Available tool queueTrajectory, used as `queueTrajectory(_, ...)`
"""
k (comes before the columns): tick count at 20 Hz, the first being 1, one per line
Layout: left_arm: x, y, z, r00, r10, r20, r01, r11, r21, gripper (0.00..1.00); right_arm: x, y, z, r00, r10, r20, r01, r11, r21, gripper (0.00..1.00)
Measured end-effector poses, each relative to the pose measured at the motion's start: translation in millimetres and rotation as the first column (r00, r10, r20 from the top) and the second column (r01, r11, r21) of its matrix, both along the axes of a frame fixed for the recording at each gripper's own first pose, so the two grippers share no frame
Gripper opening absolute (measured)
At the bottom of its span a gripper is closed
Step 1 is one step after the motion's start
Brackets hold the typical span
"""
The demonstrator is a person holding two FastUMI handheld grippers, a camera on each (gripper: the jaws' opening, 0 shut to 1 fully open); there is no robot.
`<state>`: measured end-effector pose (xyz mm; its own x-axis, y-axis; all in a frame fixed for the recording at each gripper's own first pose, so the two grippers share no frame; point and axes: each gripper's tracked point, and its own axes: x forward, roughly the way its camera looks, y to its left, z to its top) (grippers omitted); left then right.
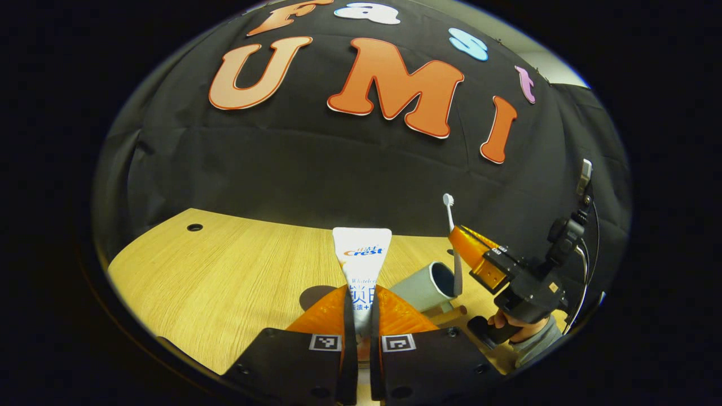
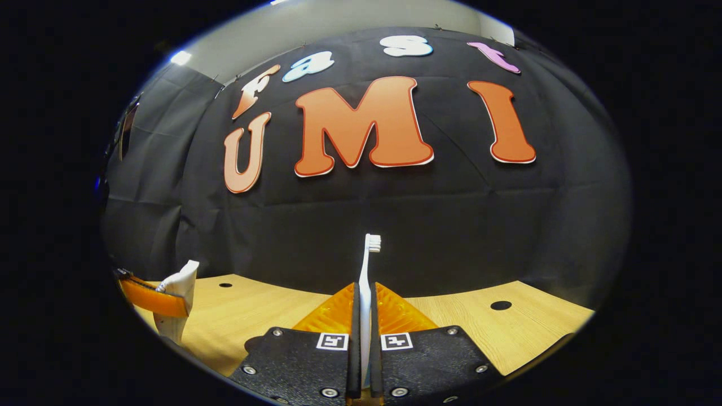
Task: Put the toothbrush and toothpaste on the desktop into the cup, then pick up the cup and place it on the coaster on the desktop.
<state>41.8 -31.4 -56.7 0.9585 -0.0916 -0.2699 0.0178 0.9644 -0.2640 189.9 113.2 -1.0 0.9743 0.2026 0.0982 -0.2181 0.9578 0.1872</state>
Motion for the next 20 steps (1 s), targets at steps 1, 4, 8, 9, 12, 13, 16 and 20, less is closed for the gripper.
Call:
queueTrajectory(1, 0.6, -2.1, -3.7, 1.0, 0.002, -0.01, -0.002, 1.0, 0.009, 0.12, 4.0, -0.2, 0.1, 1.0, -0.001, -0.012, 0.001, 1.0, 0.017, 0.07)
queueTrajectory(4, -3.3, -9.5, -7.8, 1.0, -0.012, -0.015, 0.012, 1.0, 0.002, 0.12, 4.6, 6.8, 6.0, 0.999, 0.035, -0.004, -0.035, 0.997, 0.068, 0.07)
queueTrajectory(8, -7.1, 0.5, -20.8, 0.999, 0.01, -0.03, -0.01, 1.0, -0.014, 0.12, 10.6, 4.2, 22.5, 0.997, 0.033, 0.07, -0.041, 0.993, 0.114, 0.07)
queueTrajectory(9, -7.1, 1.3, -21.4, 0.999, 0.012, -0.036, -0.012, 1.0, -0.018, 0.12, 12.2, 3.7, 21.7, 0.997, 0.029, 0.075, -0.038, 0.993, 0.112, 0.07)
queueTrajectory(12, -6.2, 3.6, -26.0, 0.999, 0.02, -0.046, -0.021, 0.999, -0.025, 0.12, 13.6, 7.8, 22.1, 0.996, 0.035, 0.083, -0.044, 0.993, 0.109, 0.07)
queueTrajectory(13, -6.6, 4.3, -26.4, 0.999, 0.02, -0.05, -0.021, 0.999, -0.028, 0.12, 13.7, 10.9, 22.2, 0.995, 0.036, 0.089, -0.045, 0.994, 0.1, 0.07)
queueTrajectory(16, -6.8, 2.9, -25.4, 0.998, 0.018, -0.057, -0.02, 0.999, -0.036, 0.12, 12.6, 20.6, 18.6, 0.994, 0.056, 0.089, -0.06, 0.997, 0.052, 0.07)
queueTrajectory(20, -3.0, 1.7, -21.8, 0.999, 0.009, -0.046, -0.01, 1.0, -0.03, 0.12, 7.5, 28.4, 8.3, 0.994, 0.086, 0.062, -0.086, 0.996, -0.002, 0.08)
